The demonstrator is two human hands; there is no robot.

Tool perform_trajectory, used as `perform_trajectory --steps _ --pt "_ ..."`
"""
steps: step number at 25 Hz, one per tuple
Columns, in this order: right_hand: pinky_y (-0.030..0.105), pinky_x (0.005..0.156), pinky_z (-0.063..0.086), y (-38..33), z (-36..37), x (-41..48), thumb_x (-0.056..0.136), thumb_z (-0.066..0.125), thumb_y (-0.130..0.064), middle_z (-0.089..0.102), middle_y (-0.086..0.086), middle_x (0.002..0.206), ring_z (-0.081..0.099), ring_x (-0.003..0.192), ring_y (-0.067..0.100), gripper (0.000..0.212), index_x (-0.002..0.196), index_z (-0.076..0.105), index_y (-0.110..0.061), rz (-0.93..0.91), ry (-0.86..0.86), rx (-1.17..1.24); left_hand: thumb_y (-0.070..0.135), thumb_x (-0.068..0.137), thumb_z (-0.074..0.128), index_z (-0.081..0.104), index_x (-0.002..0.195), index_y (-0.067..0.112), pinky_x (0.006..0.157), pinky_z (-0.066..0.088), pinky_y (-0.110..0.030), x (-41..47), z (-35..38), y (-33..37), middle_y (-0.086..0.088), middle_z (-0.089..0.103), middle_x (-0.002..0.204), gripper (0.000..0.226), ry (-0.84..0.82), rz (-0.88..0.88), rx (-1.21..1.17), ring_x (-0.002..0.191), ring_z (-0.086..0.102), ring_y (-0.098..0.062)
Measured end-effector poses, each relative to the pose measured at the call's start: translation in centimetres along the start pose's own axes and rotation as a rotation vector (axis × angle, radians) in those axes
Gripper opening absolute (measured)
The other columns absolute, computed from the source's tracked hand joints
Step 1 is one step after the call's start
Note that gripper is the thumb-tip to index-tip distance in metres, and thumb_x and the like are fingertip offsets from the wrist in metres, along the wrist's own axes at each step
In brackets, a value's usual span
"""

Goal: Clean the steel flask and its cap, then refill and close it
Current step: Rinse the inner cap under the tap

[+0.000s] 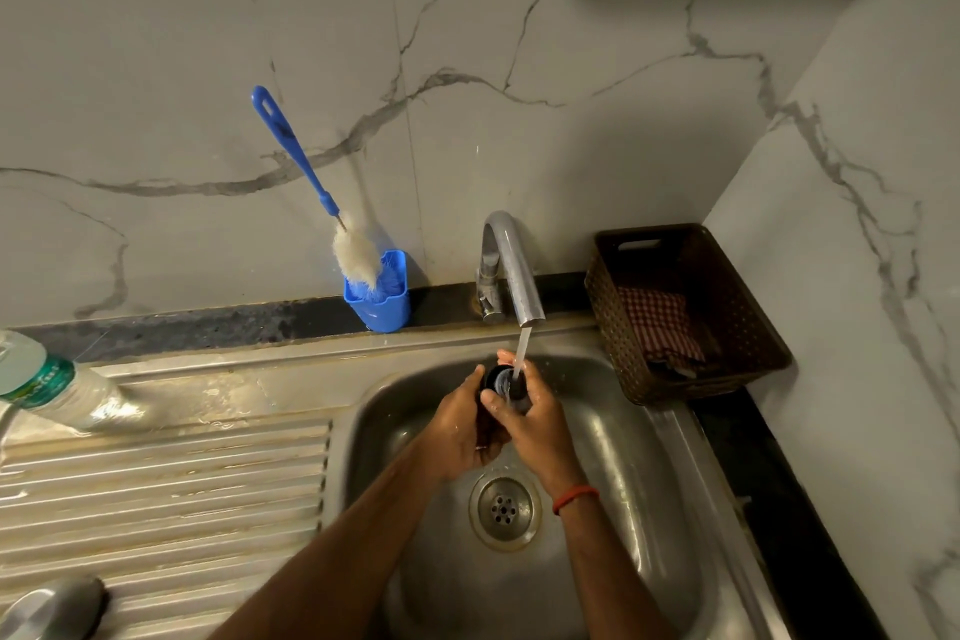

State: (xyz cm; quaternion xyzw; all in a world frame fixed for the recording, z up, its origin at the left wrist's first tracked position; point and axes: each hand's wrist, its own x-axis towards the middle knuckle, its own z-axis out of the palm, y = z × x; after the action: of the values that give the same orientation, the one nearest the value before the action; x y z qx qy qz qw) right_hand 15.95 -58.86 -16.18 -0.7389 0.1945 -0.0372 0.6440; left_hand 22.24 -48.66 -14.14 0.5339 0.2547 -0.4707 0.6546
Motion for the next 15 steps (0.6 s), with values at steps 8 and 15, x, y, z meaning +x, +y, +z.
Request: perform_trajectory --steps 8,15 --pt "0.016 0.079 0.054 -0.7 -1.8 0.9 0.081 0.081 -0.032 0.07 -0.017 0.099 0.065 0.093 -0.004 0.041 0.116 0.06 -0.04 -0.014 0.013 -0.356 0.036 0.102 0.057 0.068 0.105 0.008 0.077 0.058 -0.035 1.0 -1.2 1.1 -0.011 0.075 0.092 0.03 0.223 0.316 0.344 0.088 0.072 -0.024" --pt "0.024 0.089 0.057 -0.7 -4.4 0.3 0.074 0.087 -0.021 0.072 -0.011 0.105 0.067 0.094 -0.001 0.048 0.117 0.068 -0.026 0.065 -0.269 -0.341 0.037 0.103 0.053 0.064 0.111 0.027 0.085 0.054 -0.038 0.2 -0.2 5.0 0.0 0.071 0.113 0.017 0.145 0.581 0.416 0.102 0.067 -0.019"
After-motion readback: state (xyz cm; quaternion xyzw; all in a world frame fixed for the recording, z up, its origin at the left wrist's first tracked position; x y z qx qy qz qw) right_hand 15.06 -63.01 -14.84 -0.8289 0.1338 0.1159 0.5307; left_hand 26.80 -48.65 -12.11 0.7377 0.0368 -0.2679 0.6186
